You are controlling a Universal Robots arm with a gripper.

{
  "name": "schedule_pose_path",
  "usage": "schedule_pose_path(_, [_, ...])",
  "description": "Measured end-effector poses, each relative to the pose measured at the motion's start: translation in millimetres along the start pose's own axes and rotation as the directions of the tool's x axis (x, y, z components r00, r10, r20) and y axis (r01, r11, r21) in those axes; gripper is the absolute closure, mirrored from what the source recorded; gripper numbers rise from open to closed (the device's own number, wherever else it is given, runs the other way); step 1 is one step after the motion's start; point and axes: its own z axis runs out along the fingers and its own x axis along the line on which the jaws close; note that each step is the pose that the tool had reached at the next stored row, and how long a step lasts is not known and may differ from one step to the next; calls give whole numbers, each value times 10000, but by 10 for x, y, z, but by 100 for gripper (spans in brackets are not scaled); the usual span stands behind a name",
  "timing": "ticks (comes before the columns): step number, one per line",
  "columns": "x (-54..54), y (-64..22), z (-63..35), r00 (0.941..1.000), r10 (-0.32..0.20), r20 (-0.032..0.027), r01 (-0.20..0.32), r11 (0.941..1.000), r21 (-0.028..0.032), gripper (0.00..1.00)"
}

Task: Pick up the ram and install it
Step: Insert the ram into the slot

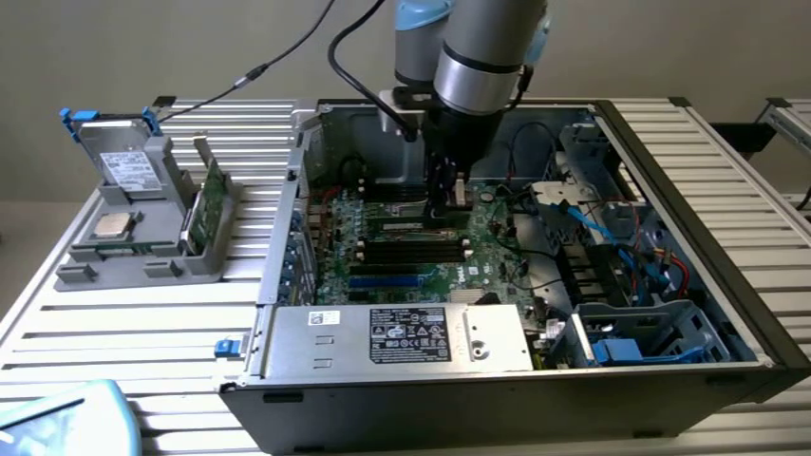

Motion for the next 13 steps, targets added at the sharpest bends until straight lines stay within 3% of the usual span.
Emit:
schedule_pose_path(2, [-20,8,18,10000,-16,-42,16,10000,-11,86])
schedule_pose_path(6, [-20,9,34,10000,-58,-59,58,10000,-54,86])
schedule_pose_path(13, [-7,2,87,10000,16,-48,-16,10000,-54,86])
